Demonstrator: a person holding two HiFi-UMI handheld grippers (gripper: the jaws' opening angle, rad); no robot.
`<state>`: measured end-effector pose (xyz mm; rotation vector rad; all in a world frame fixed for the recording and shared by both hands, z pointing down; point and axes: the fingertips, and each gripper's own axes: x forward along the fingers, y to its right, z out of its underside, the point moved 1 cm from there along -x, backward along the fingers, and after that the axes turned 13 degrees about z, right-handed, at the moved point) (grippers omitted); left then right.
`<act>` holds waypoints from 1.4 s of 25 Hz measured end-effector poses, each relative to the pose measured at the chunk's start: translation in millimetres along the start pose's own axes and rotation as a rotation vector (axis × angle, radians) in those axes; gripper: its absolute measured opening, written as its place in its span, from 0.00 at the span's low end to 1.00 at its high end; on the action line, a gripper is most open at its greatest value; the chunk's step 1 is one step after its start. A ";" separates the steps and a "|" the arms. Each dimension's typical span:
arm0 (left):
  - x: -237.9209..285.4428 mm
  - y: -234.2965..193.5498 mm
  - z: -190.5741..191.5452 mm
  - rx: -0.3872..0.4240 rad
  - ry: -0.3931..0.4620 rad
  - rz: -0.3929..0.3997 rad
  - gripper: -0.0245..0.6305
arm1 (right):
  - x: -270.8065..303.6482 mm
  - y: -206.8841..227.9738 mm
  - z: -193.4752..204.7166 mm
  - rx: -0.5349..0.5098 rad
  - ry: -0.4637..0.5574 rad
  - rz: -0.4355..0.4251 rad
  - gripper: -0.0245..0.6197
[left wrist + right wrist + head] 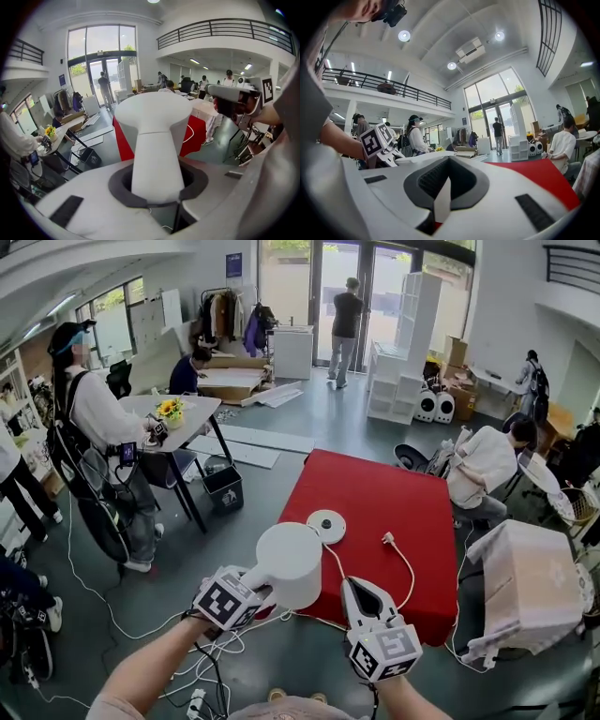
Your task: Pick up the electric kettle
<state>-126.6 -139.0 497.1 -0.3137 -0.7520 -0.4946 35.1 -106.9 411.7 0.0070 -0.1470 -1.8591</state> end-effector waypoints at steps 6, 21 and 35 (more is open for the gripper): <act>-2.7 8.2 4.8 -0.010 -0.002 -0.006 0.21 | -2.3 -5.1 -6.7 -0.008 0.013 -0.032 0.07; -6.1 11.5 6.3 -0.009 -0.003 0.001 0.21 | -7.2 -5.2 -16.0 -0.024 0.033 -0.017 0.07; -8.0 12.8 10.9 -0.023 0.008 0.008 0.21 | -8.7 -10.8 -11.5 -0.028 0.029 -0.023 0.07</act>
